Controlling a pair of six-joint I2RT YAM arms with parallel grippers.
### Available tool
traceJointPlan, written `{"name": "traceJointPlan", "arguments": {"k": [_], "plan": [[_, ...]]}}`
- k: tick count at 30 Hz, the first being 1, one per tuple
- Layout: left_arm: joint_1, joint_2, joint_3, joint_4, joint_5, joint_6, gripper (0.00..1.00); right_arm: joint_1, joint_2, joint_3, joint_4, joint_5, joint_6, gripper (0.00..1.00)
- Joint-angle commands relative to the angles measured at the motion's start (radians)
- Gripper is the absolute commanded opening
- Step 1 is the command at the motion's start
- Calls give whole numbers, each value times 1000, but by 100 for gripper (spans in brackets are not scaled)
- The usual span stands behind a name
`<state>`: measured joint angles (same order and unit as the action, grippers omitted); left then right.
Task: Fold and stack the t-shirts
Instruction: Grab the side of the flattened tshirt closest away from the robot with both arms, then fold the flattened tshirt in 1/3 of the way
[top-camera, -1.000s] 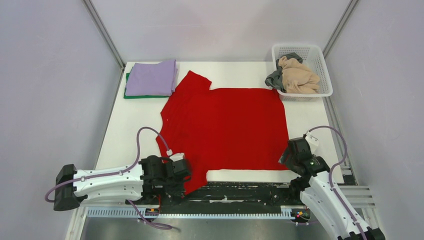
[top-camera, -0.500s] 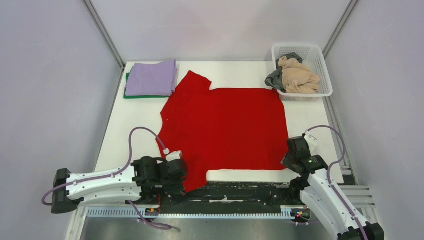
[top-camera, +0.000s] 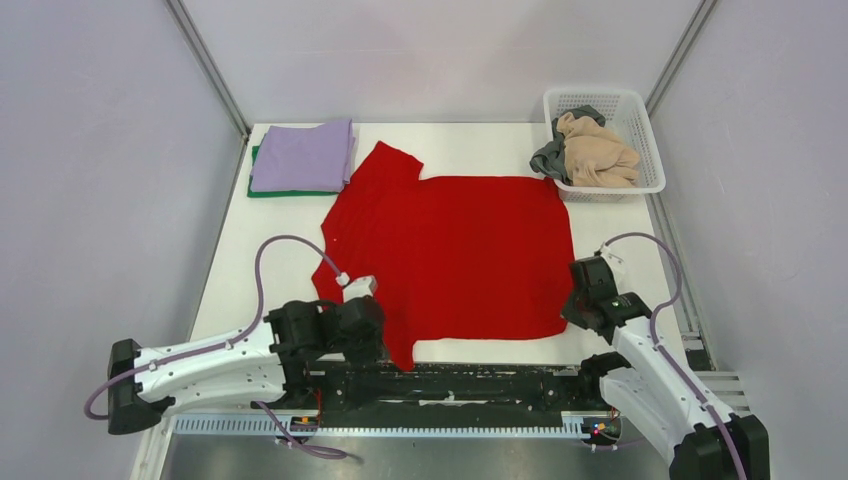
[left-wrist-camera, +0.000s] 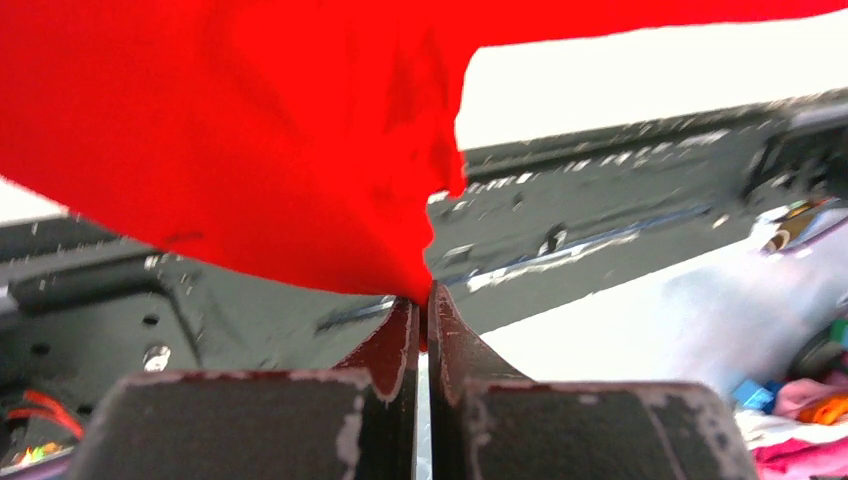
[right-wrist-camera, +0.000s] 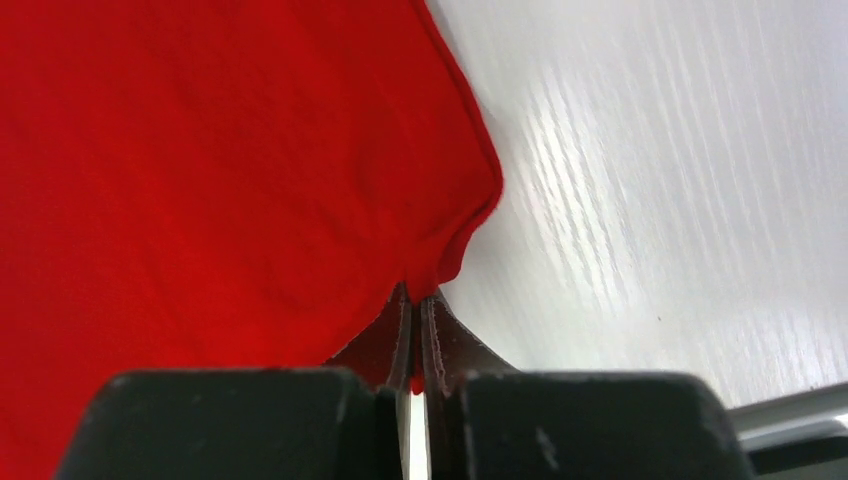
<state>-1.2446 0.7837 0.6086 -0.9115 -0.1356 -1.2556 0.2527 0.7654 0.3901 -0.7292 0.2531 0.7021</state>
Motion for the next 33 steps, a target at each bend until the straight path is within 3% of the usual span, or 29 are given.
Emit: {"name": "traceJointPlan", "arguments": {"k": [1, 5, 15, 23, 33], "plan": [[162, 82, 86, 175, -10, 246, 2, 0, 45, 94, 103, -5, -65, 0], [298, 186, 138, 294, 70, 386, 2, -1, 101, 147, 142, 1, -115, 0], [542, 294, 310, 320, -29, 537, 2, -25, 190, 232, 235, 27, -159, 1], [634, 322, 358, 392, -133, 631, 2, -68, 244, 287, 290, 37, -197, 3], [723, 422, 383, 513, -121, 725, 2, -87, 312, 323, 361, 55, -195, 5]]}}
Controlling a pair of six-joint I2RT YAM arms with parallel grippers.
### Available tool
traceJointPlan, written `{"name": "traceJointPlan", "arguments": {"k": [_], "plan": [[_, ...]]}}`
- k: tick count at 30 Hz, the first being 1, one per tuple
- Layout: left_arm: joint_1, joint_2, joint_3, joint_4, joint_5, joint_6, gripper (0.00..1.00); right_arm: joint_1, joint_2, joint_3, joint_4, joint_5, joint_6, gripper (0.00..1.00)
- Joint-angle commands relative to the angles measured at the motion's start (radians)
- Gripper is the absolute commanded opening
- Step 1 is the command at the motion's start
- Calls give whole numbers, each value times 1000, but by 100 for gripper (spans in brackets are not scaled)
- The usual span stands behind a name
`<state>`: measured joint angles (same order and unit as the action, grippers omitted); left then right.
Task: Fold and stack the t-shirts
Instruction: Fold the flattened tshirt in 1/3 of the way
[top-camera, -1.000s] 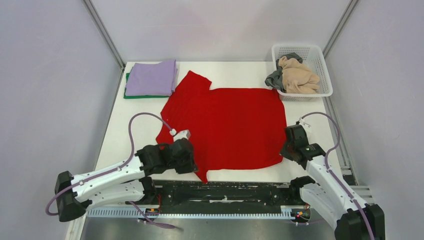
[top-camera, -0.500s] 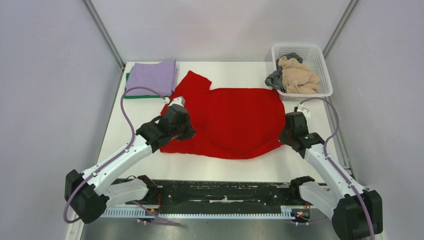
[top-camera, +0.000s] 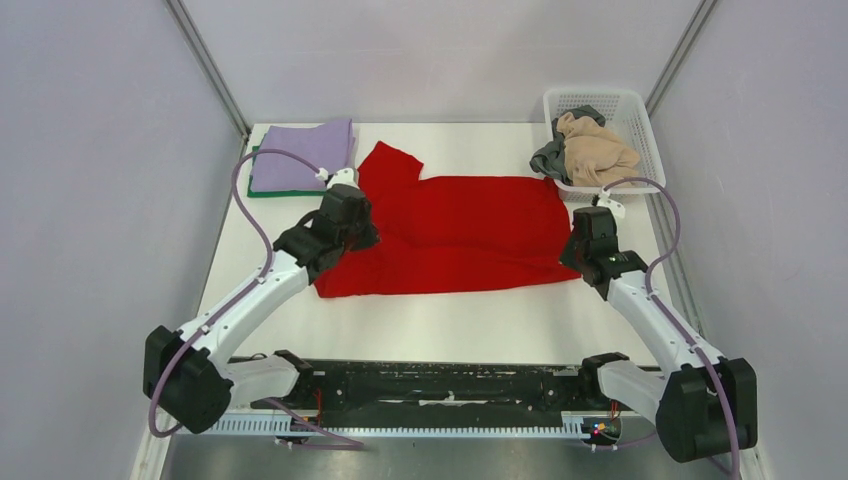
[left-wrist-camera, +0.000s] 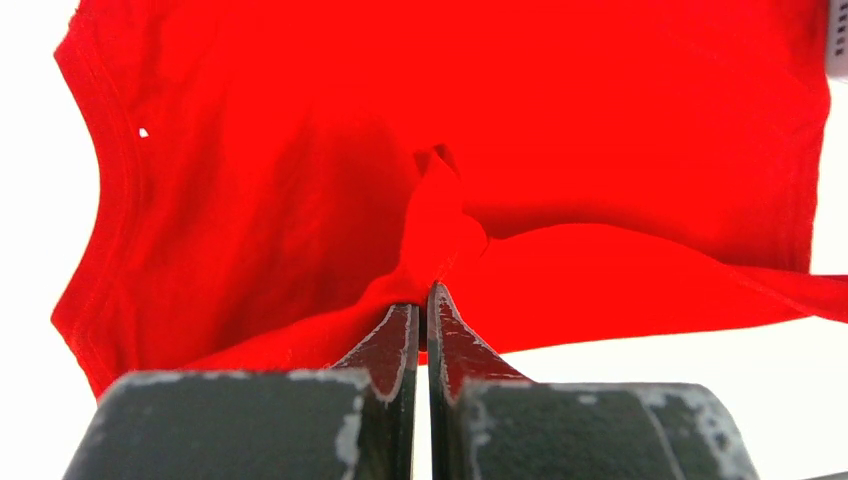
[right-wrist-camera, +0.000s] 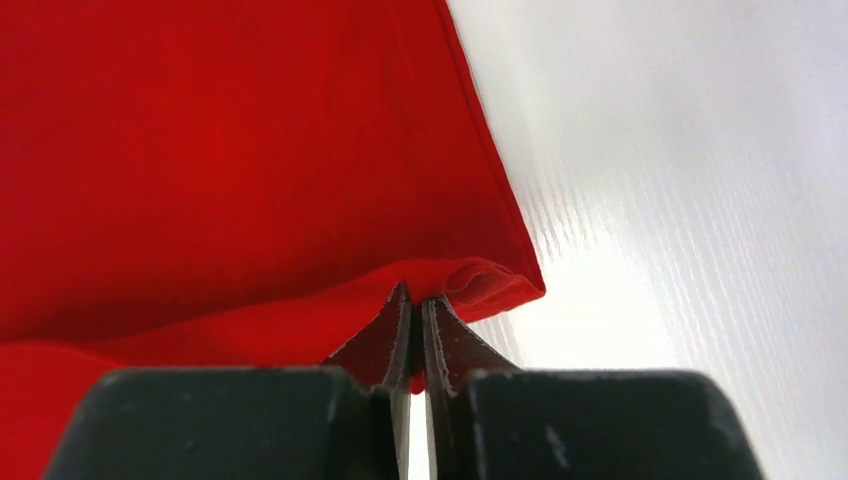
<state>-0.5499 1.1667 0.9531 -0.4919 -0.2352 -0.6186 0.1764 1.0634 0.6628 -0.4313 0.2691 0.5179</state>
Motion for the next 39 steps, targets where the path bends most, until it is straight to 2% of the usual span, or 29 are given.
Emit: {"name": "traceJointPlan", "arguments": {"k": [1, 9, 14, 15, 16, 19, 20, 21, 22, 23, 26, 30, 34, 39], "plan": [[37, 50, 36, 115, -15, 98, 2, -12, 21, 49, 74, 45, -5, 5], [100, 174, 84, 207, 19, 167, 2, -25, 99, 59, 145, 42, 17, 6], [148, 298, 121, 247, 31, 181, 4, -37, 154, 54, 224, 104, 58, 15], [155, 334, 135, 260, 36, 186, 11, -39, 166, 50, 250, 115, 64, 23], [165, 378, 160, 269, 42, 191, 22, -41, 181, 51, 272, 127, 75, 33], [197, 507, 284, 217, 4, 193, 65, -54, 233, 99, 275, 204, 108, 60], [209, 543, 341, 170, -7, 182, 92, -57, 243, 123, 261, 234, 118, 71], [218, 583, 414, 107, -25, 178, 99, -58, 245, 139, 249, 252, 129, 84], [220, 607, 471, 61, -47, 177, 100, -57, 239, 150, 246, 251, 122, 95], [221, 623, 522, 23, -66, 178, 100, -57, 230, 155, 248, 236, 109, 98], [219, 589, 537, -2, -13, 163, 100, -53, 193, 137, 255, 114, 52, 98], [214, 479, 363, 67, 115, 97, 100, 9, 151, 36, 345, -108, -42, 98], [211, 435, 158, 211, 230, 49, 100, 143, 180, -42, 479, -130, -135, 98], [212, 509, 73, 249, 288, 12, 100, 186, 285, -61, 565, -159, -176, 98]]}}
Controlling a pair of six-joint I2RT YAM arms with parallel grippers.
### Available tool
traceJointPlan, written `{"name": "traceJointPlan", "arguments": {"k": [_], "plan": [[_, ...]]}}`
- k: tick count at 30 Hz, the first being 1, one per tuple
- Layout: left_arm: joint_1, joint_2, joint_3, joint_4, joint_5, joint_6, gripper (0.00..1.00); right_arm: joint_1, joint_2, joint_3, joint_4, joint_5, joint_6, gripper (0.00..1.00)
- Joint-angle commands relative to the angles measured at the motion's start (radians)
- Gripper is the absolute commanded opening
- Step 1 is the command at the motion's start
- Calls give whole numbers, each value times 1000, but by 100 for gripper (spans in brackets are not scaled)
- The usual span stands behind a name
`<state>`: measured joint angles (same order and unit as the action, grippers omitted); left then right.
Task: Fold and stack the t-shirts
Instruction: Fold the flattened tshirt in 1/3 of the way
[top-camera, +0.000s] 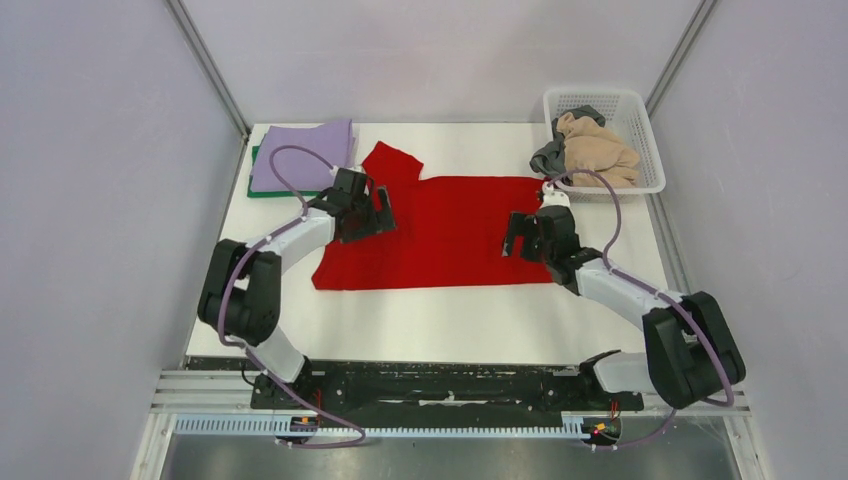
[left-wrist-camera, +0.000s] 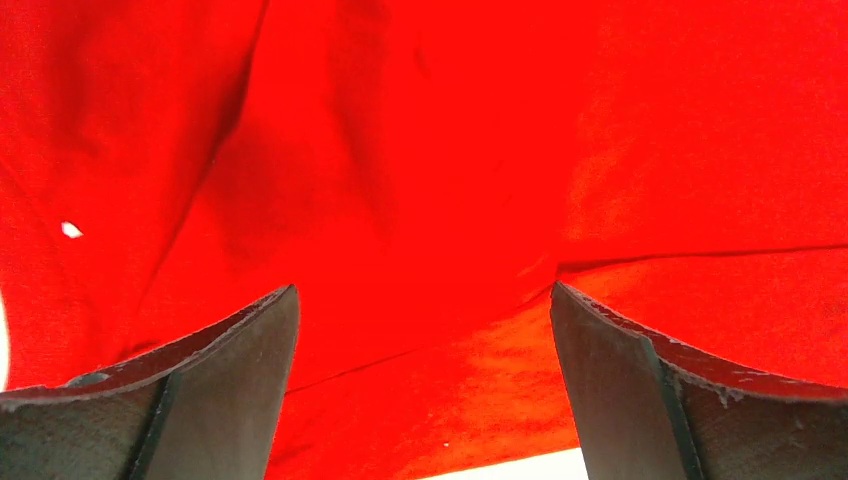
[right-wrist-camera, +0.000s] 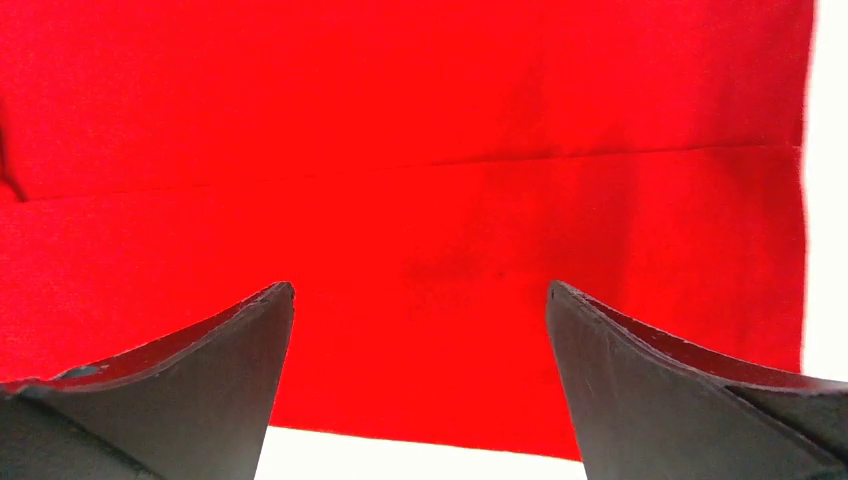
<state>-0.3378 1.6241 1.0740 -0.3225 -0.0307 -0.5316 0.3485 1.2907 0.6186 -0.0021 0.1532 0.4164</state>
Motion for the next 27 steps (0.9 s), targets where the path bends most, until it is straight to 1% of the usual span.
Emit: {"name": "traceJointPlan", "arguments": {"k": [1, 4, 8, 14, 18, 22, 24, 27], "plan": [[0, 62, -61, 78, 86, -81, 100, 20, 71, -25, 144, -41, -75, 98], [-1, 64, -124, 99, 86, -101, 100, 41, 88, -61, 144, -36, -61, 98], [0, 21, -231, 102, 82, -123, 100, 59, 73, -135, 97, -14, -46, 98], [-2, -104, -388, 47, 67, -147, 100, 82, -34, -298, 15, -47, 16, 98], [-11, -229, -498, 36, 66, -181, 100, 124, -185, -418, -73, -91, 86, 98], [-14, -338, -578, -8, 47, -207, 100, 173, -356, -517, -172, -137, 204, 98], [-16, -397, -608, -36, 47, -224, 100, 209, -451, -540, -239, -147, 250, 98], [-20, -494, -654, -59, 37, -247, 100, 225, -559, -545, -332, -147, 275, 98]]}}
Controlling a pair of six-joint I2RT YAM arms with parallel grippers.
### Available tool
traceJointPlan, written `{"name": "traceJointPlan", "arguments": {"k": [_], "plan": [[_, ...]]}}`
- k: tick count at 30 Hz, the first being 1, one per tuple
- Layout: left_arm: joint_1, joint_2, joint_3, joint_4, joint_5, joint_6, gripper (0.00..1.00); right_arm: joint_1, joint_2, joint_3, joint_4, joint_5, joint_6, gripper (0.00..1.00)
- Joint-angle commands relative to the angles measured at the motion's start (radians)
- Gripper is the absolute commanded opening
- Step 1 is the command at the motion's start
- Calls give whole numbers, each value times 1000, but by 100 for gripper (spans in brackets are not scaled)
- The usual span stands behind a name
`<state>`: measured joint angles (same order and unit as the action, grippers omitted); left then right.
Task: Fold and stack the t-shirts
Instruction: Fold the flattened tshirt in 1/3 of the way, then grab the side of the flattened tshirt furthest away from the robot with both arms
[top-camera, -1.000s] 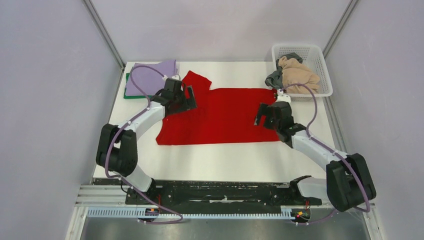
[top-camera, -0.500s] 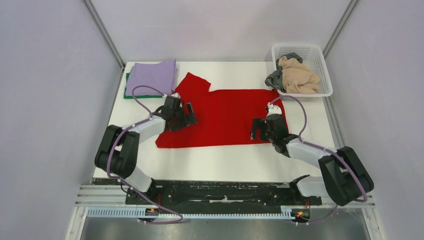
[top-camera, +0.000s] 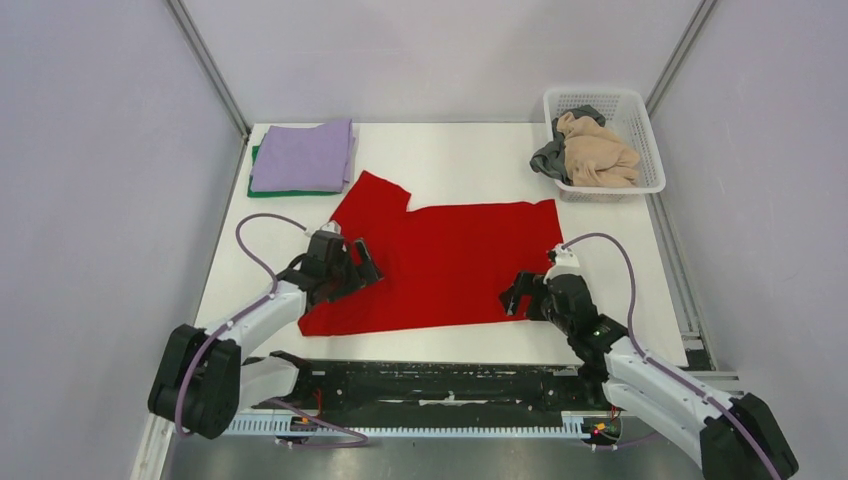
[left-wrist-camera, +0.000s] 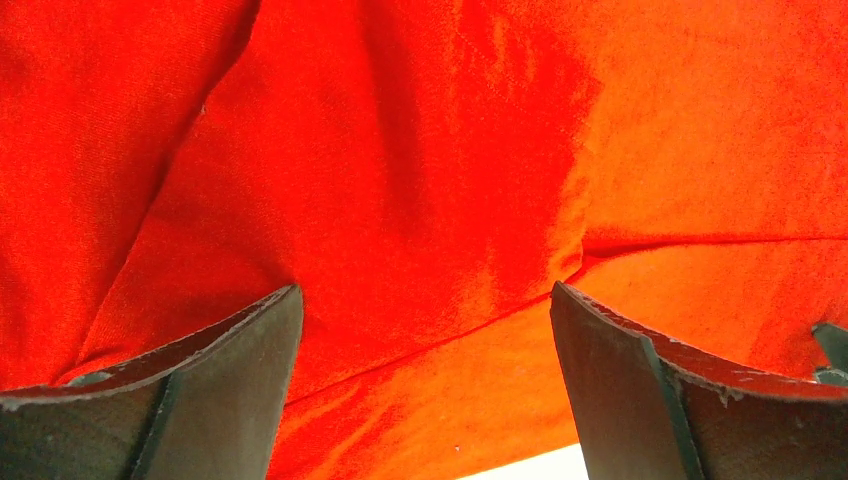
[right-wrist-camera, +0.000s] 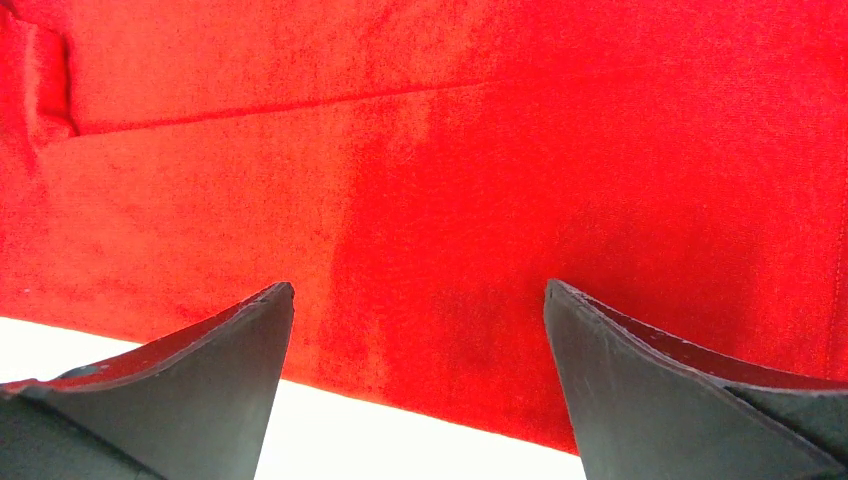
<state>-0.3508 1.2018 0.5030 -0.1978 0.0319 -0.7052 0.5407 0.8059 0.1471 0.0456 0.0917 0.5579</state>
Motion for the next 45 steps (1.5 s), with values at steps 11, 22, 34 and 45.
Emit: {"name": "traceJointPlan", "arguments": {"k": [11, 22, 34, 45], "plan": [[-8, -148, -71, -260, -97, -74, 100, 71, -162, -37, -618, -218, 133, 98], [-9, -264, -127, -307, -59, -121, 100, 95, -189, -15, -719, -301, 145, 98], [-8, -328, -80, -325, -89, -104, 100, 97, -187, 112, -499, -241, 55, 98], [-5, -96, 320, -319, -249, -105, 100, 96, -31, 338, -221, 91, -89, 98]]}}
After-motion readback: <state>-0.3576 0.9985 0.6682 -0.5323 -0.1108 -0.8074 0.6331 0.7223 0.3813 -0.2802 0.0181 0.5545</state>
